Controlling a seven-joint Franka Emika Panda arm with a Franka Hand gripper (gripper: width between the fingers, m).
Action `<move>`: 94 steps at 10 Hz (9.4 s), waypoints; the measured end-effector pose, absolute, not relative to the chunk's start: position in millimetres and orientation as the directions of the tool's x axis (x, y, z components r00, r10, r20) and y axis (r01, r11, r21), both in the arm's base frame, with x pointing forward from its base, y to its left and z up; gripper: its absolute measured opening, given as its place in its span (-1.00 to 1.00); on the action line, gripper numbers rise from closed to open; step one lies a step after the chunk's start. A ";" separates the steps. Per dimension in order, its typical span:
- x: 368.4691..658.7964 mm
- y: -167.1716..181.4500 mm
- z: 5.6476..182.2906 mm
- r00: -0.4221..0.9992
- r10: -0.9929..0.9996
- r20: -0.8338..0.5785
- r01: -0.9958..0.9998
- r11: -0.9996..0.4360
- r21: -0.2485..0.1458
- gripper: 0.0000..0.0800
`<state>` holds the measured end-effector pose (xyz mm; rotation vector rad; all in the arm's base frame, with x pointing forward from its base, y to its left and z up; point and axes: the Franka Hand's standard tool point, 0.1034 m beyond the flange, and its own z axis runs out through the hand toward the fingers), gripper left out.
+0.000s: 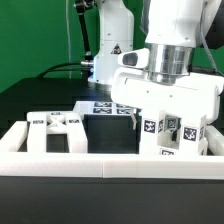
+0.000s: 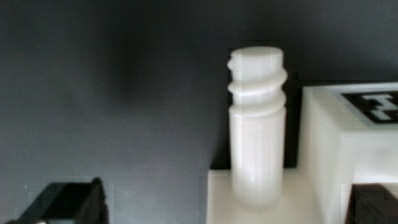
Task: Assemble chair
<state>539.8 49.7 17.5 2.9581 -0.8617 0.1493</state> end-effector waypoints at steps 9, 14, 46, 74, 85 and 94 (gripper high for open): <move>542.5 49.4 20.4 0.838 -0.533 0.115 -0.539 -0.842 0.022 -0.91; 546.3 47.1 36.2 0.847 -0.521 0.107 -0.524 -0.851 0.010 -0.91; 509.0 -12.3 94.7 0.612 -0.288 -0.736 -0.377 -0.925 0.048 -0.91; 504.9 -16.0 67.3 0.413 -0.206 -0.887 -0.359 -0.932 0.049 0.41; 527.2 -40.9 127.8 0.513 -0.237 -0.825 -0.371 -0.928 0.036 0.62; 531.0 -75.3 130.4 0.569 -0.087 -0.818 0.053 -0.988 0.142 0.62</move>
Offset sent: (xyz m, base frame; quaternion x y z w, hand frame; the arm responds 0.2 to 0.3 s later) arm 0.0003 0.0003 -0.0004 0.0024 0.0018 -0.0042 1.0000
